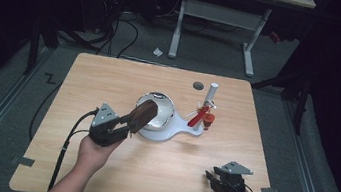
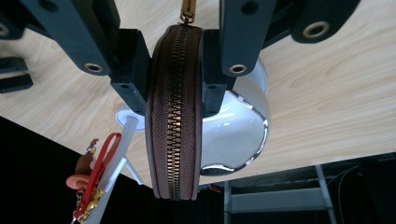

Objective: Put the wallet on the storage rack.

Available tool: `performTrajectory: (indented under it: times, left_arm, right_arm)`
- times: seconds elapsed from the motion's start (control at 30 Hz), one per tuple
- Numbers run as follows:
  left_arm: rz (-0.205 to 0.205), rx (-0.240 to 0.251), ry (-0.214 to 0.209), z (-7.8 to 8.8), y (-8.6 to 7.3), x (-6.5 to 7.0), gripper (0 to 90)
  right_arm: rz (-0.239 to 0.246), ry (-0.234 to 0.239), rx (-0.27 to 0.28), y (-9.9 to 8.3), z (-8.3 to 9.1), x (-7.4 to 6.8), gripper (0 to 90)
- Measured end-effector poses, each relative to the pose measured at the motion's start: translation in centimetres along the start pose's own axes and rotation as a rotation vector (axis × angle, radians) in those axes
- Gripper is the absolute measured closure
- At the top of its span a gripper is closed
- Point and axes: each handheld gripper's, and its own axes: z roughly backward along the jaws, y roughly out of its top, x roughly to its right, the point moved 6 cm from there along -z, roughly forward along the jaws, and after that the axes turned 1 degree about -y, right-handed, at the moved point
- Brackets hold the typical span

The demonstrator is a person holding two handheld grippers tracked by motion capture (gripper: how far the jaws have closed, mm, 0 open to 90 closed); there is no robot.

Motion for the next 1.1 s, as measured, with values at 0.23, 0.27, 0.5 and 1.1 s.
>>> performTrajectory:
  times: [0.23, 0.27, 0.5, 1.1]
  left_arm:
    - [0.006, -0.021, -0.009, -2.5, 0.4, -0.4, 67.4]
    - [0.005, -0.023, -0.007, -2.8, 0.4, -0.4, 67.4]
    - [-0.007, -0.025, -0.013, -4.2, 0.7, -0.2, 67.4]
    - [-0.031, -0.059, -0.009, -6.7, 0.7, -0.6, 66.8]
  right_arm:
    - [0.001, -0.001, 0.002, 0.0, 0.1, 0.0, 62.1]
    - [0.001, -0.001, 0.002, 0.0, 0.1, 0.0, 62.1]
    - [0.002, 0.001, 0.002, 0.0, 0.1, 0.0, 62.2]
    - [-0.001, 0.004, 0.0, -0.1, 0.1, 0.0, 62.3]
